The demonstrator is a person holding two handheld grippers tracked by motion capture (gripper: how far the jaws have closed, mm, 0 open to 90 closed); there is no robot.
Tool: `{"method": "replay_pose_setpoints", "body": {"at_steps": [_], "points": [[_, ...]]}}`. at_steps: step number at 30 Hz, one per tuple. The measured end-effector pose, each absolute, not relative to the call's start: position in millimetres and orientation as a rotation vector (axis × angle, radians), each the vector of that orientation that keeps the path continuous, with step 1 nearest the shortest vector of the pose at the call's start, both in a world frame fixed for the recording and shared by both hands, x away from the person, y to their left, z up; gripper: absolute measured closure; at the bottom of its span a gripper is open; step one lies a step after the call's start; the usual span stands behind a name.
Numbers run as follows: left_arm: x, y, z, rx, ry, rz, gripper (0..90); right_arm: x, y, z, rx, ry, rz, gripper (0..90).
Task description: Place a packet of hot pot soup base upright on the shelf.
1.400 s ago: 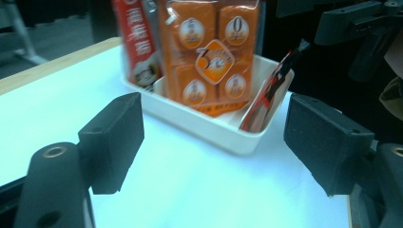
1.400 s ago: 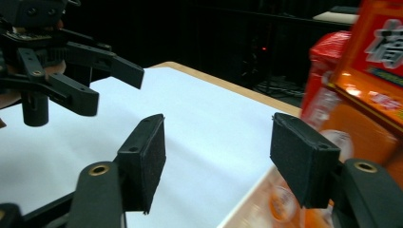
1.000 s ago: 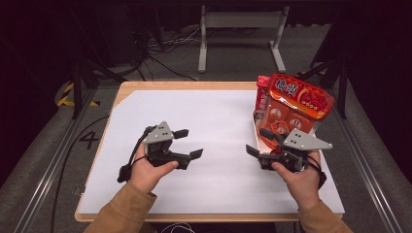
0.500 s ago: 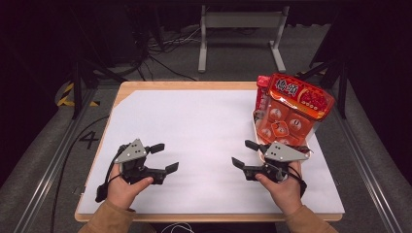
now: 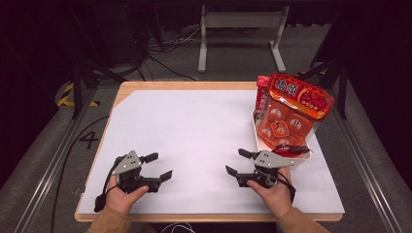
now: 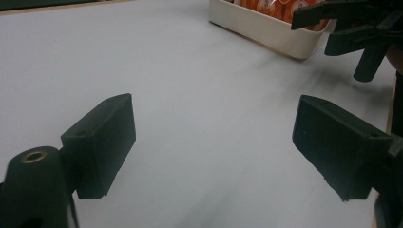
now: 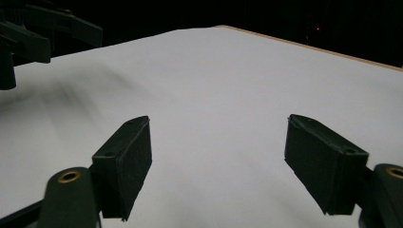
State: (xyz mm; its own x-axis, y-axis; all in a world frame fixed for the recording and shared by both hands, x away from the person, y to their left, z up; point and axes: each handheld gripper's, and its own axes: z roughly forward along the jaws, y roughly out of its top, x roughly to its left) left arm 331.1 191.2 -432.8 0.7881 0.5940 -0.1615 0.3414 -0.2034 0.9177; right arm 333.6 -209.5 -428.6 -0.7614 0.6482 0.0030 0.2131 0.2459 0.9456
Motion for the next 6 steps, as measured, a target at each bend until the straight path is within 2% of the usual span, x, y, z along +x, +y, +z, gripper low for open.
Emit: {"method": "replay_pose_setpoints", "body": {"at_steps": [6], "points": [[332.7, 197.1, -434.7, 1.797, 0.734, 0.269, 15.1, 333.8, -210.1, -427.4, 0.78, 2.128, 1.532, 24.0]]}}
